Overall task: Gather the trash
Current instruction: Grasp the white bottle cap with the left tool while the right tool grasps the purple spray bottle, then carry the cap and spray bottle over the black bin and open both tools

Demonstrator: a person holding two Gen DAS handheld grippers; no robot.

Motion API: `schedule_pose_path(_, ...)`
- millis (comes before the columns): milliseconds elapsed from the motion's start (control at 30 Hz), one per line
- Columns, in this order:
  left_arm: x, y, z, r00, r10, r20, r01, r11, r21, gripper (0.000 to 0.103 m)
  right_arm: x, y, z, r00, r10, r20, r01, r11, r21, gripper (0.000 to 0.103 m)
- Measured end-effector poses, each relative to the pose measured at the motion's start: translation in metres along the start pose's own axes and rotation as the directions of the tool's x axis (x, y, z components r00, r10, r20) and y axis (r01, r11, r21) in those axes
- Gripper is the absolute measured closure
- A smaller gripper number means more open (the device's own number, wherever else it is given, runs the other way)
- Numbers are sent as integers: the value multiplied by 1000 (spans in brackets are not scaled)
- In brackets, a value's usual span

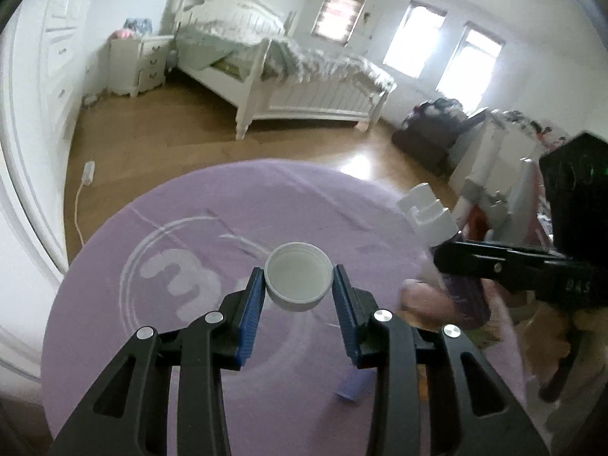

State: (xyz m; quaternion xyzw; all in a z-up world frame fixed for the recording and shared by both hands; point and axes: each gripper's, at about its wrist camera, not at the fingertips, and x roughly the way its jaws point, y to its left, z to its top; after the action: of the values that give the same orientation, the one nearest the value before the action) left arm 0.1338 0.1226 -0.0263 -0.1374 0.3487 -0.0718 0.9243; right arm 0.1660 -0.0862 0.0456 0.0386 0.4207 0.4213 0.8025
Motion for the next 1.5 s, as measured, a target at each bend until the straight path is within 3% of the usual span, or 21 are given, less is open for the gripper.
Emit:
schedule_pose_path(100,-22,-26,-5,999,-29,29,28,999,23,67,-47,5,-24,991,26,128,-36,997,74,76)
schedule_pose_path(233,-42,-64,-14,997,-68,47,64,995,75,67,-105,-2,-53,966,-49,254,16,992,128,76)
schedule_pose_path(400,-52,-116,-27,991,-126,39,119,982,147,67,-175,-21,-106,906,-169,387,71,964,256,76)
schedule_pose_path(500,-50,-147,-36,988,-153,24,146,971,190,67,-211,-30,-141,871,-239,430,99,941,324,76)
schedule_pose_path(667,-43,-189,-49,976,-216,-5,211,952,222,67,-237,-46,-193,814,-362,453,169,895,413,76)
schedule_pose_path(800,-31,-231,-61,960,-278,-43,280,925,257,67,-266,-68,-231,770,-447,455,203,847,491,76)
schedule_pose_path(967,-13,-279,-76,933,-343,-108,359,881,307,67,-293,-106,-277,733,-520,439,216,790,574,76)
schedule_pose_path(1200,22,-335,-102,891,-398,-217,451,829,330,67,-316,-144,-328,706,-585,399,226,720,656,76)
schedule_pose_path(1500,60,-377,-133,861,-391,-324,494,795,352,67,-316,-177,-358,710,-612,348,215,659,721,76)
